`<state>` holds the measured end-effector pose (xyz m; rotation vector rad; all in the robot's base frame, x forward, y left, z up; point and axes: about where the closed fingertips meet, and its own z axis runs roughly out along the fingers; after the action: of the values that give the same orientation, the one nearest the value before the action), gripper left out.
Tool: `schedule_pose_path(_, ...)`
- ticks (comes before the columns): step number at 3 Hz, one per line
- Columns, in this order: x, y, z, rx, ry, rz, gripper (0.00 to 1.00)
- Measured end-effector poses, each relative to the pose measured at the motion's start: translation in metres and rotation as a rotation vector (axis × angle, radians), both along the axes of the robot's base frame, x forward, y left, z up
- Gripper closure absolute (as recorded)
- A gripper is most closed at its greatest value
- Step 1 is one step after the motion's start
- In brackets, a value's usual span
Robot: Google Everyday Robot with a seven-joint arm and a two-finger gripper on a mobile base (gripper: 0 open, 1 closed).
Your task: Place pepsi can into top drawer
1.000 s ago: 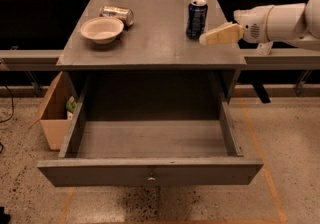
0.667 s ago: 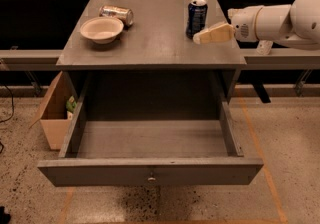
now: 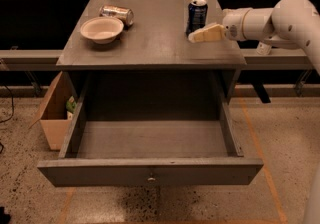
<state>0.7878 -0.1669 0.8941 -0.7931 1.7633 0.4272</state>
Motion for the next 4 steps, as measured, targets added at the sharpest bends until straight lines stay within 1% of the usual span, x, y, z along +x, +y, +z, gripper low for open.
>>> schedule_pose_path(1,0.024,0.022,0.006,0.067,-0.019,-0.003,0.00)
schedule_pose_path(2,0.045,0.042,0.009,0.096,-0.047,0.001,0.00)
schedule_pose_path(3,0.070,0.051,-0.003,0.086,-0.056,0.005,0.25)
schedule_pose_path(4,0.080,0.052,-0.010,0.078,-0.056,0.008,0.48)
